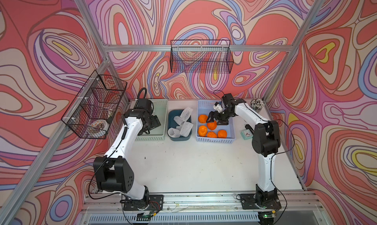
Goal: Remove foam nets from oranges
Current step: Place the orange in the basket, then pick up the orange from the basket.
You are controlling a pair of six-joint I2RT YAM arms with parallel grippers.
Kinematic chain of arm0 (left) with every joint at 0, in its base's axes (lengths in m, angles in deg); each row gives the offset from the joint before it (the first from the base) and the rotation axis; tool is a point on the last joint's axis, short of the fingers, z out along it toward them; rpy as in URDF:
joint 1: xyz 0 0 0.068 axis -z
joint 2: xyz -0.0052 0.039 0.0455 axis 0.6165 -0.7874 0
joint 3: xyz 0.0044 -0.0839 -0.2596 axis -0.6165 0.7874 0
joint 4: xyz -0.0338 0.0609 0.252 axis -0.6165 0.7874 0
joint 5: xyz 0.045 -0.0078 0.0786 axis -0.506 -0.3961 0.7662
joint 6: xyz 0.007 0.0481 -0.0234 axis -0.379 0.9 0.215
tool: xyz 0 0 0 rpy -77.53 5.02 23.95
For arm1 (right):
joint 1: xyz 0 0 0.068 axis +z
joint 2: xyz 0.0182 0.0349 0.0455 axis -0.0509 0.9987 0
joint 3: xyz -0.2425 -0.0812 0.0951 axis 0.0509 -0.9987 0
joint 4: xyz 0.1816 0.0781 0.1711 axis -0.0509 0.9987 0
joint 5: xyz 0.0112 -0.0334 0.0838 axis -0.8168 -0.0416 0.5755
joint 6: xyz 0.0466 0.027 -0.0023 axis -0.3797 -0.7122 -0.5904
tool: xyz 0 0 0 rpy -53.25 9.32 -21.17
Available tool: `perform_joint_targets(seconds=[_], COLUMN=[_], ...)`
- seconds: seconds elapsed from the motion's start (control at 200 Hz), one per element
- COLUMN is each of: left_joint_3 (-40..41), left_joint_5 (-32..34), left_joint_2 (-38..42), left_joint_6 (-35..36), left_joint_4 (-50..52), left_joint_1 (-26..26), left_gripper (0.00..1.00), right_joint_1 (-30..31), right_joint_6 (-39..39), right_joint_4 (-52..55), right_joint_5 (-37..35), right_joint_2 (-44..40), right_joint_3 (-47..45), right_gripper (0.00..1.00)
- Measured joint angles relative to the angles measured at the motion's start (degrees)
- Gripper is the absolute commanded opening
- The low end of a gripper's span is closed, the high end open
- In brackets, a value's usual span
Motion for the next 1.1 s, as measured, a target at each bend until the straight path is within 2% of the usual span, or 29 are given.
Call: perform_joint_targets(seconds=[0.15, 0.491, 0.761, 1.102], left_joint_3=[-4.35, -14.97, -21.77, -26.14], left_joint_5=[-0.39, -0.17, 0.44, 0.39], left_joint_2=[-6.32, -20.87, -28.46, -35.56], left_joint_6=[-0.11, -0.46, 0.0, 1.27], left_joint_4=[-1.73, -2.21, -2.32, -2.89], left_joint_1=[-0.94, -2.62, -3.78, -5.7], left_gripper=[0.9, 0.89, 0.89, 0.89], right_joint_1=[0.0, 0.0, 0.0, 0.0], right_joint_6=[-1.2, -1.53, -1.03, 0.94], right_joint_4=[-2.29, -2.91, -1.95, 0.42], right_joint_5=[1.6, 3.06, 3.69, 3.76], right_joint_2=[-5.6, -10.16, -14.25, -14.45], right_joint_3=[-3.93, -7.87, -8.2, -8.26], right_gripper=[0.98, 0.98, 0.98, 0.98])
